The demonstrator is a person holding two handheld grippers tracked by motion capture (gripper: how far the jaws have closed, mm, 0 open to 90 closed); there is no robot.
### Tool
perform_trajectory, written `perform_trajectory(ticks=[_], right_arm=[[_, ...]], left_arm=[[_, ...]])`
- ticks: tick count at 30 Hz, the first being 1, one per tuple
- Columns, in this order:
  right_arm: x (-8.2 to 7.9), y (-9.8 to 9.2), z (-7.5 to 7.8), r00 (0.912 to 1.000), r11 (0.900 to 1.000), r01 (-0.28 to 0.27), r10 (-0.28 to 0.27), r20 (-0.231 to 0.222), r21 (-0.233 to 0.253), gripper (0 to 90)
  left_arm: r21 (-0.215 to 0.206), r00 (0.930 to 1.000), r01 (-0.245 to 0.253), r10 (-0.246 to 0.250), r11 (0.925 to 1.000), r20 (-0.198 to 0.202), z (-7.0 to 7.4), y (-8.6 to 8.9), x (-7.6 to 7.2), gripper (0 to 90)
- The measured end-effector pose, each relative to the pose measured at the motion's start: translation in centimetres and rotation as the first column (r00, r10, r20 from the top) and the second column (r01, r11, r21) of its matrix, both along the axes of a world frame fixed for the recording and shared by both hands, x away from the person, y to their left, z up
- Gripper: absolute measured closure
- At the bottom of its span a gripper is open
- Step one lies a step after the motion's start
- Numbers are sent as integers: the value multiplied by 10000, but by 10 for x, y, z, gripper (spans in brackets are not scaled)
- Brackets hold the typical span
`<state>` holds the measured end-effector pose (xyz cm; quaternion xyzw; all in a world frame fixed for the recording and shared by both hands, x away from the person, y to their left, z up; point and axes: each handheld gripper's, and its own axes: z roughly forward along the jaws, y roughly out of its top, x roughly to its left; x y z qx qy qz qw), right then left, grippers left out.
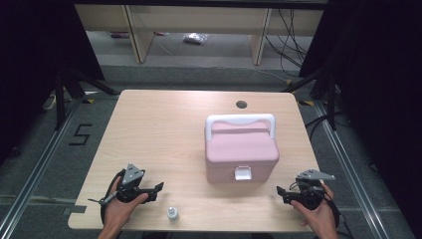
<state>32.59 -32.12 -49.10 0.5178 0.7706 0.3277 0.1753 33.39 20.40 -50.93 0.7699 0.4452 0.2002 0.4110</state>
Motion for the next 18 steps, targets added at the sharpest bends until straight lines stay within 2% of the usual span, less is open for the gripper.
perform_trajectory(ticks=[2,4,6,7,8,9,10,11,12,13,15,17,18], right_arm=[[0,0,0,10000,10000,-7,7,68,-11,183],[1,-1,0,9993,9995,-204,212,316,-260,181],[1,0,0,9998,9994,-126,132,162,-309,174],[1,-1,-2,9997,9991,-194,200,166,-374,173],[1,-1,-2,9997,9991,-194,200,166,-374,173],[1,-1,-1,9999,9997,-116,118,83,-197,173],[2,-4,-1,9991,9988,-278,291,314,-412,176],[2,-4,-1,9991,9988,-278,291,314,-412,176],[1,0,-1,9999,10000,50,-49,136,-36,197],[2,-3,1,9989,9988,-277,292,374,-408,261],[2,-4,1,9988,9984,-310,328,377,-479,251],[3,-3,4,9994,9997,-28,37,339,-259,215],[4,-5,3,9982,9993,-38,60,592,-375,208]], left_arm=[[-1,10000,-7,7,10000,2,0,0,0,155],[-15,10000,-5,5,10000,-2,0,0,0,155],[-911,9991,103,-140,9958,-396,0,2,0,154],[-911,9991,103,-140,9958,-396,0,2,0,151],[-1221,9983,141,-209,9924,-540,0,2,-1,151],[-827,9990,215,-247,9963,-377,2,-1,-2,151],[-541,9992,312,-324,9980,-217,2,-2,-3,150],[-541,9992,312,-324,9980,-217,2,-2,-3,151],[-147,9988,403,-407,9991,-258,4,-1,-3,151],[-372,9995,282,-288,9989,-156,4,-3,-3,151],[-416,9995,256,-263,9988,-163,5,-3,-3,150],[-457,9995,232,-242,9987,-202,4,-2,-2,150],[-494,9995,223,-234,9985,-208,4,-2,-2,150]])
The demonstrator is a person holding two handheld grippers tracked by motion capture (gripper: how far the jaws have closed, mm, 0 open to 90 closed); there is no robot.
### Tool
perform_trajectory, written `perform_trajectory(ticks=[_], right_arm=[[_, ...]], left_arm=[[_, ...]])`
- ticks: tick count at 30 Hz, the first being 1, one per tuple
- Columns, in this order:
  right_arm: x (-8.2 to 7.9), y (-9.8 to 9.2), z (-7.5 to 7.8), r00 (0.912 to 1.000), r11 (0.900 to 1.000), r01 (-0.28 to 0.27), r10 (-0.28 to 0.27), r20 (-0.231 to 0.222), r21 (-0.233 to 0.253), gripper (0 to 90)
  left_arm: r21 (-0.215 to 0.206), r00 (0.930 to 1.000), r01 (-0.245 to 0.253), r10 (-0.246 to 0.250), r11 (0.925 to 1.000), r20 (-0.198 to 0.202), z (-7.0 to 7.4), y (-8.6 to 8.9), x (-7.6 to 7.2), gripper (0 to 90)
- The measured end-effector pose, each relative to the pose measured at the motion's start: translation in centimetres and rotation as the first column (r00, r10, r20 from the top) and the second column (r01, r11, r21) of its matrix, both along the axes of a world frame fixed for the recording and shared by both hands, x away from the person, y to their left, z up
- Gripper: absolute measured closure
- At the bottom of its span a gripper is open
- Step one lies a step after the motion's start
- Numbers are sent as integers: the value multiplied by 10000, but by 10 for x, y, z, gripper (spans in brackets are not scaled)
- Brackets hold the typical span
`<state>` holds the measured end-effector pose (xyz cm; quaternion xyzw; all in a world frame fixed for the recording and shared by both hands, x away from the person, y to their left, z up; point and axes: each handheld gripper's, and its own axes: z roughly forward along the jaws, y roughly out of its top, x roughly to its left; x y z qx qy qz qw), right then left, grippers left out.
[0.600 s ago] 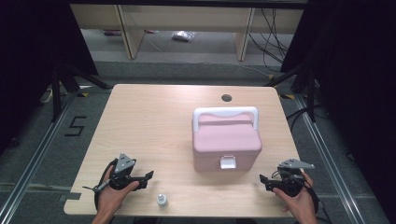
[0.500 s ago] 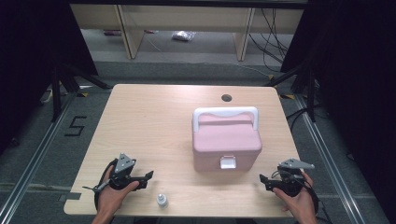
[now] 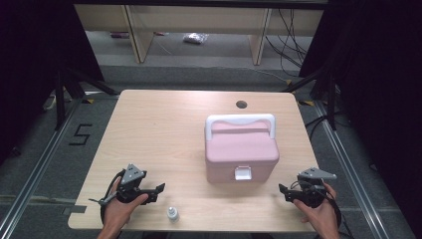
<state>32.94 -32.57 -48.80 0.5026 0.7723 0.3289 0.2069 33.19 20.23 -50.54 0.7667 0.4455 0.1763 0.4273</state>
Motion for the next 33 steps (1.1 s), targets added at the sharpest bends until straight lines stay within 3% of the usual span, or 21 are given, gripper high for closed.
perform_trajectory(ticks=[1,3,4,6,7,10,11,12,13,14,16,18,20,22,23,24,26,28,29,30,33], right_arm=[[0,1,1,9995,9996,194,-189,-267,199,186],[2,-2,2,9997,9995,106,-100,-217,299,158],[3,-3,2,9997,9997,87,-82,-221,218,155],[4,-4,1,10000,9999,18,-17,-20,148,157],[6,-4,1,9999,9996,-162,163,-11,251,156],[8,-4,2,9999,9993,119,-117,-66,345,157],[9,-6,3,9999,9994,104,-99,-140,329,160],[11,-7,3,10000,9995,46,-46,2,322,160],[9,-4,3,9990,9977,431,-426,-100,528,164],[10,-7,3,9998,9995,186,-188,63,263,170],[10,-6,4,9995,9986,295,-288,-154,435,176],[13,-8,2,9998,9998,-102,98,186,191,208],[12,-5,2,9997,9988,137,-128,-202,463,220],[12,-5,3,9997,9992,111,-104,-202,372,226],[15,-6,1,9998,9996,-123,119,187,257,233],[15,-7,4,10000,9997,6,-5,-33,236,248],[18,-10,6,9997,9998,-48,43,255,182,267],[18,-10,7,9999,9997,51,-55,134,255,274],[19,-11,8,9997,9999,-19,16,225,149,284],[24,-15,7,9979,9982,-605,603,231,46,319],[25,-14,5,9991,9996,-288,289,298,-19,343]], left_arm=[[-6,10000,3,-3,10000,-29,0,0,0,150],[231,9998,204,-204,9995,-11,1,1,1,149],[-76,10000,74,-74,9999,-28,0,-3,2,149],[239,9998,202,-200,9995,-88,2,-2,2,149],[-25,10000,90,-90,10000,-39,1,-4,3,149],[104,9999,150,-150,9998,-12,1,-6,4,149],[362,9995,304,-302,9989,-55,3,-5,5,149],[362,9995,304,-302,9989,-55,3,-5,5,149],[104,9998,164,-164,9998,65,3,-7,6,149],[61,9999,133,-133,9999,68,3,-8,6,149],[306,9995,307,-308,9991,49,5,-6,7,149],[-42,9998,184,-183,9998,85,4,-10,8,149],[-56,9998,189,-188,9998,76,5,-12,8,149],[-88,9996,255,-254,9996,118,6,-13,10,149],[-107,9995,258,-256,9996,176,8,-15,12,149],[-108,9996,249,-247,9996,167,9,-15,13,149],[-54,9993,271,-269,9996,262,13,-17,17,149],[73,9992,323,-325,9995,227,14,-17,19,148],[84,9992,308,-311,9995,271,14,-19,21,149],[285,9992,392,-393,9988,45,14,-19,25,148],[48,9997,237,-237,9997,75,12,-22,29,147]])
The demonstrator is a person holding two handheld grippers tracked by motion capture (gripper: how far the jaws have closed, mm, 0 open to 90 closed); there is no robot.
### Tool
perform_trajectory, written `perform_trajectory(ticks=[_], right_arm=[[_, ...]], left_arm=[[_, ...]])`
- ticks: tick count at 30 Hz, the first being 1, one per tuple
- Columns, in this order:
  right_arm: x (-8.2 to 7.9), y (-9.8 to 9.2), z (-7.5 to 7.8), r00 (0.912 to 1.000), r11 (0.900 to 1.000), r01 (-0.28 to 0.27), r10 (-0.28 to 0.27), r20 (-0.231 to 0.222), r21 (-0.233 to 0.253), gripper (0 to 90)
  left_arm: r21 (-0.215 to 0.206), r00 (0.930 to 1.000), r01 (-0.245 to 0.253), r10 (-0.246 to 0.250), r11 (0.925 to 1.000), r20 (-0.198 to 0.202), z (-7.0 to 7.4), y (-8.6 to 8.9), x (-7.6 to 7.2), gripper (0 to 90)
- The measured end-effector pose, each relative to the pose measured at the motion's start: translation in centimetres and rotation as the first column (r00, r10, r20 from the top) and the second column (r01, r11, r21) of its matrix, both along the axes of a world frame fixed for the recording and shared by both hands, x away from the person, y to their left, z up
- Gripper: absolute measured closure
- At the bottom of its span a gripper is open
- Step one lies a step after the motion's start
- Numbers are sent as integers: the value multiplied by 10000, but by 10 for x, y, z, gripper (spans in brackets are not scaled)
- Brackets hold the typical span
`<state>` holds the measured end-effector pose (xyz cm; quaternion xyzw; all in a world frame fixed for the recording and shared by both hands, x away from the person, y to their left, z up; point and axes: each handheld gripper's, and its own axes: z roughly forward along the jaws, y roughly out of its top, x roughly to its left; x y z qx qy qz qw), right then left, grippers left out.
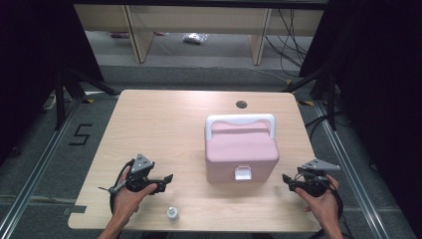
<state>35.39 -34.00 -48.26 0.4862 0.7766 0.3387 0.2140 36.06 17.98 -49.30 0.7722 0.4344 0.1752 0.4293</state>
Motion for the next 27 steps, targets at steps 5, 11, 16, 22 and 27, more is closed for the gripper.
perform_trajectory(ticks=[5,11,16,22,27], right_arm=[[8,-5,6,9997,9998,-88,84,239,173,478],[16,-6,10,9998,9978,-57,43,204,658,605],[19,3,12,9990,9947,-66,19,452,1025,759],[29,15,14,9955,9965,-515,460,823,657,870],[37,22,15,9912,9945,-807,730,1100,666,900]], left_arm=[[-100,10000,80,-81,9999,-49,4,-6,13,146],[30,9995,187,-188,9998,235,11,-18,27,314],[430,9967,755,-768,9962,274,11,-36,35,582],[826,9840,1499,-1568,9852,845,15,-59,44,828],[628,9808,1711,-1760,9833,839,17,-77,51,898]])
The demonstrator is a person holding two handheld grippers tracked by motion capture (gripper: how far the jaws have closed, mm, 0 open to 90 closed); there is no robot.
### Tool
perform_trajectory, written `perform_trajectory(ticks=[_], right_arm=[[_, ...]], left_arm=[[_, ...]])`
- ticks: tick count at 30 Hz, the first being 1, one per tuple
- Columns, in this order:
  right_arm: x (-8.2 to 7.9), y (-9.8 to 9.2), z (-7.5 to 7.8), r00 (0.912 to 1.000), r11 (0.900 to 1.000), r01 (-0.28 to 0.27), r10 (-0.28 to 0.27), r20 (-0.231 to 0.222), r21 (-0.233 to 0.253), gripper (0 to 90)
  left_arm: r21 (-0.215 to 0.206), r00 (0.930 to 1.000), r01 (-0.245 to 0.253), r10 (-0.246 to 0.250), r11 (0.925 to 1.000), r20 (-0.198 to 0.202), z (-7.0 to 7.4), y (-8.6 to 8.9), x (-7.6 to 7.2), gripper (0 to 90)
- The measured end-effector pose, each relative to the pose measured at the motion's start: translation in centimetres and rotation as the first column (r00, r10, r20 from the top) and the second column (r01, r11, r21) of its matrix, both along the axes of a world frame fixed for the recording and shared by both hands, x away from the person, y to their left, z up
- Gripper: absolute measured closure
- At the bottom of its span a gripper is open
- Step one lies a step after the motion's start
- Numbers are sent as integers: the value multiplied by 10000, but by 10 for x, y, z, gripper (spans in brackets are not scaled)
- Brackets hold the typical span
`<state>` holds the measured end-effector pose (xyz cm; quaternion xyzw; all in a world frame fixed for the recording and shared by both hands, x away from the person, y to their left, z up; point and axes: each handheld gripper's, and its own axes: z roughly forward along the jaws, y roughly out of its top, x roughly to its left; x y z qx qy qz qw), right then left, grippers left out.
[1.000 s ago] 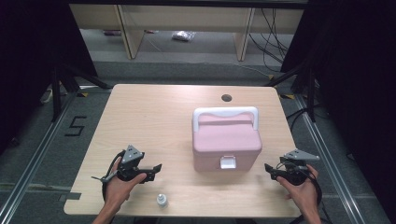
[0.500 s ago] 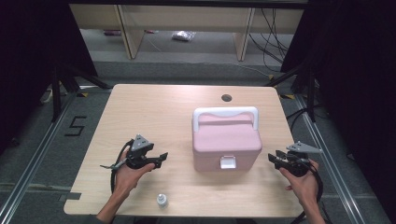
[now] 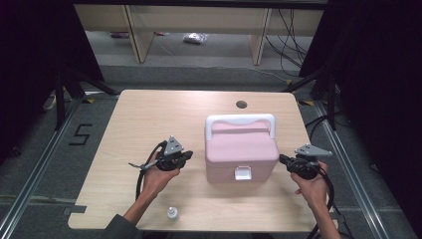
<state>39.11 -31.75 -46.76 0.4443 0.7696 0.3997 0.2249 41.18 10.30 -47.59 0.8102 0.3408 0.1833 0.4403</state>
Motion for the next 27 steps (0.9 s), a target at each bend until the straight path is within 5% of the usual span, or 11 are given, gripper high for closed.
perform_trajectory(ticks=[13,14,18,27], right_arm=[[4,17,1,9990,9988,-449,449,3,169,900],[4,18,2,9991,9990,-427,427,-38,141,900],[4,17,2,9988,9986,-493,493,-9,206,900],[-1,30,2,9978,9974,-643,647,-116,339,900]], left_arm=[[-169,9992,273,-278,9995,-299,-3,-19,11,899],[-459,9992,267,-280,9986,-274,-4,-21,11,898],[-199,9982,549,-554,9983,-225,-1,-24,10,897],[-164,9982,520,-524,9985,-282,0,-11,8,898]])
